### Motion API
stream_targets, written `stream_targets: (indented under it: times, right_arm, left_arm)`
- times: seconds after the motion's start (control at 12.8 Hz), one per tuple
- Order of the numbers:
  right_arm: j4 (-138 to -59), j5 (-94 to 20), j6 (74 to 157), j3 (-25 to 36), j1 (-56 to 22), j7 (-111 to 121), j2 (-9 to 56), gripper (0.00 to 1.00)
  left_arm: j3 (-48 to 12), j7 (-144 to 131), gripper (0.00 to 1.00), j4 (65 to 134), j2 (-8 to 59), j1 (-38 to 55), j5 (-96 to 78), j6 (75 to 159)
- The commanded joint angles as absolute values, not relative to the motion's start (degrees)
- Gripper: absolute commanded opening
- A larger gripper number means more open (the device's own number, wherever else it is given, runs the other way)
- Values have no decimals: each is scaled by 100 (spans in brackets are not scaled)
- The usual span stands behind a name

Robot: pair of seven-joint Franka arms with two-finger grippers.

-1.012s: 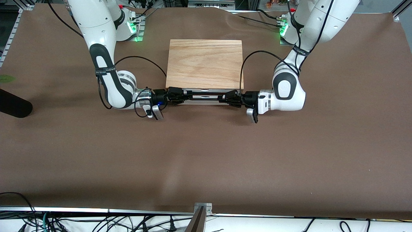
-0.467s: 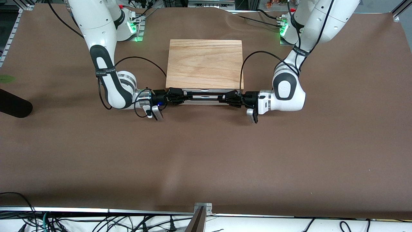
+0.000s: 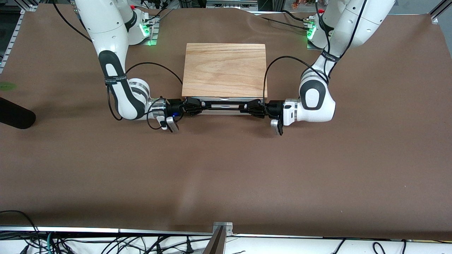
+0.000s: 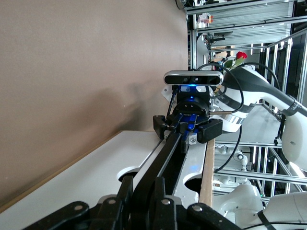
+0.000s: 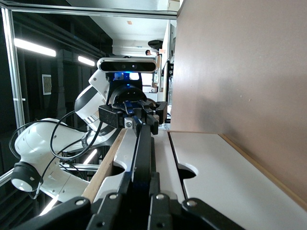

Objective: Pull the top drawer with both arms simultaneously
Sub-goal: 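Pull the handle outward with both grippers, sliding the white drawer open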

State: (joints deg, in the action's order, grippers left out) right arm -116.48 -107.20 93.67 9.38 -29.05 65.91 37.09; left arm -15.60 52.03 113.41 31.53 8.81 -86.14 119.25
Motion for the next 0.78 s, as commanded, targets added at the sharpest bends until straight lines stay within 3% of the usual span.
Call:
stream_targets:
  times: [0.0,0.7]
  right_arm:
    - [-11505,-10819,9369,914,-2892,6724,3858,0]
    - [-10214,-10837,9562,949,-2567,6197,4473,0]
  left_arm:
    - [-1556,4677,0,10882,3331,914,-8657,12006]
    - [-1512,4324,0,10029,3893,967,-8648,12015]
